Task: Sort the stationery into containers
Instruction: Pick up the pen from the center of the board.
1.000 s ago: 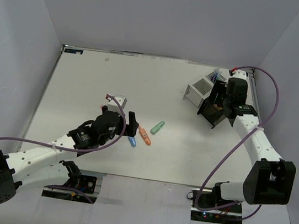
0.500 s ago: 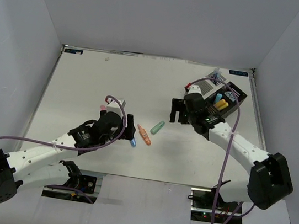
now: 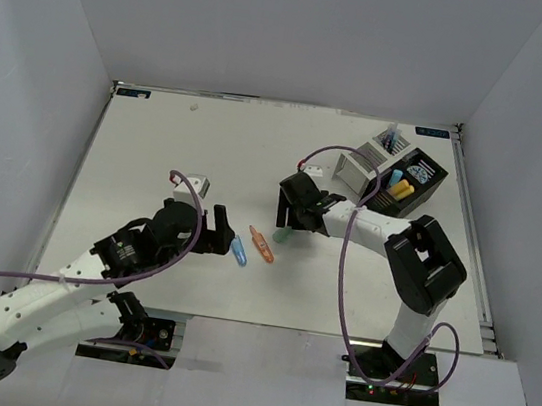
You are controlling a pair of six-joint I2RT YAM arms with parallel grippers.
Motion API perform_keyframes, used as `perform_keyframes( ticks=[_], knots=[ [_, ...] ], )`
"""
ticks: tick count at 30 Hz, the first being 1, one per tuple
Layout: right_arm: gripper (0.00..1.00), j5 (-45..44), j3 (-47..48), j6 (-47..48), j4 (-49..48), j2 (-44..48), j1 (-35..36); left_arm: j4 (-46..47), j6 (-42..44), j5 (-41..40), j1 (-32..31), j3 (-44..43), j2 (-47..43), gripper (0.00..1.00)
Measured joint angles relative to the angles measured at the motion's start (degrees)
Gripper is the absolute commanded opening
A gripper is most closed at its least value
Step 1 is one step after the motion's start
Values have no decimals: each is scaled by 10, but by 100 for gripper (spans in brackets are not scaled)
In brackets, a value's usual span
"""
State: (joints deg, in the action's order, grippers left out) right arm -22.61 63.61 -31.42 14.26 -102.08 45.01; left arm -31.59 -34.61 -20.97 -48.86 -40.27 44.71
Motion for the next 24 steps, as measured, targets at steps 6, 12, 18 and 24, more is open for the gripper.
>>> perform_keyframes(
  ticks=[6,12,18,24],
  knots=[
    [74,-15,31,-30,10,-48,17,-21,1,-1,0,0,-53,98],
    [62,-36,51,-40,29,-65,28,-30,2,-11,0,3,-89,98],
    [47,-41,52,-43,27,-68,34,-40,2,-25,0,5,-112,98],
    [22,-43,48,-40,23,-65,34,-45,0,-29,0,14,-118,98]
  ],
)
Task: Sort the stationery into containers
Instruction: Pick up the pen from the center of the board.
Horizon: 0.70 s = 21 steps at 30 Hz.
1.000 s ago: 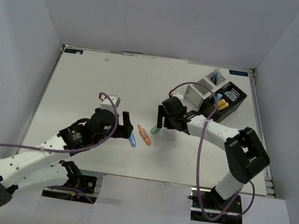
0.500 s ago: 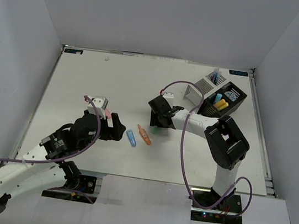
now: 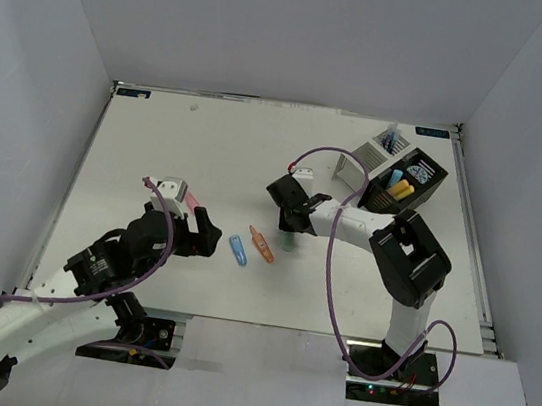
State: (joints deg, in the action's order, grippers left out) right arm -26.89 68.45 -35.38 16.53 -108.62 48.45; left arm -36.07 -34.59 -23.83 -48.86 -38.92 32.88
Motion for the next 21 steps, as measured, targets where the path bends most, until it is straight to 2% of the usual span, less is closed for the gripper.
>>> perform_keyframes(
  ticks=[2,4,12,16,21],
  knots=[
    [13,0,-1,2,0,2,0,-1,-1,0,0,2,0,98],
    [8,0,-4,7,-2,4,0,-1,-3,0,0,2,0,98],
    [8,-5,-34,60,-15,31,1,-2,-4,-2,0,2,0,98],
    [8,-31,-35,116,-31,47,1,-2,-4,-3,0,2,0,98],
    [8,-71,-35,200,-83,109,-13,-2,-4,-5,0,2,0,98]
  ],
)
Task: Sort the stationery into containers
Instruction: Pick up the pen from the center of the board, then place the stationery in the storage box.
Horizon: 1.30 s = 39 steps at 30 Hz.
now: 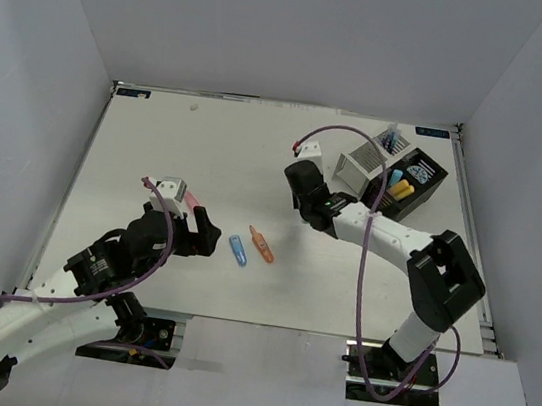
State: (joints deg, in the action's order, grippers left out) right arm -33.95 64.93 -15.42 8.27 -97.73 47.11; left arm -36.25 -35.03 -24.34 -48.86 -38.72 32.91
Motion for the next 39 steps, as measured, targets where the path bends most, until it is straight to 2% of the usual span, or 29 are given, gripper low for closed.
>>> perform_keyframes(
  ticks=[8,12,16,20,27,35,37,39],
  knots=[
    [8,-19,-19,147,-234,118,-109,-3,-4,-3,0,0,12,98],
    [8,-16,-18,202,-340,109,-160,-7,-6,-4,0,0,17,98],
    [8,0,-3,235,-417,49,-200,-7,-9,-5,0,0,19,98],
    [8,17,9,248,-449,-14,-227,-9,-10,-9,0,0,20,98],
    [9,30,9,251,-499,-64,-253,-12,-10,-16,0,0,30,98],
    [26,39,-4,249,-526,-74,-259,-13,-10,-18,0,0,30,98],
    [34,40,-19,247,-531,-73,-259,-13,-10,-18,0,0,30,98],
    [36,42,-32,245,-529,-73,-259,-13,-10,-18,0,0,30,98]
  ],
)
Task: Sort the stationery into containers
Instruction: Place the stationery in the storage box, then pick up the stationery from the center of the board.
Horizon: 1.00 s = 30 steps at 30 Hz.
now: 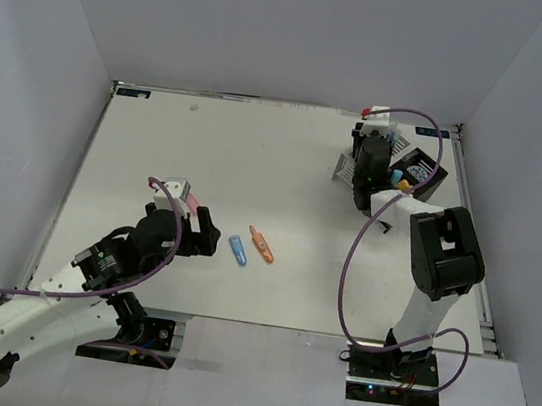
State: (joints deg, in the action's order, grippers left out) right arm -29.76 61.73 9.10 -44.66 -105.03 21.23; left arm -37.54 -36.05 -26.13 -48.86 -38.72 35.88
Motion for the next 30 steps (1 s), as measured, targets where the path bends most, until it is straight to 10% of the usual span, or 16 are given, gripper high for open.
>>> perform_keyframes(
  ticks=[13,30],
  knots=[
    [95,38,-30,-31,109,135,0,0,-4,-1,0,0,3,98],
    [97,264,-284,-163,374,591,0,3,153,89,0,-96,250,98]
  ],
)
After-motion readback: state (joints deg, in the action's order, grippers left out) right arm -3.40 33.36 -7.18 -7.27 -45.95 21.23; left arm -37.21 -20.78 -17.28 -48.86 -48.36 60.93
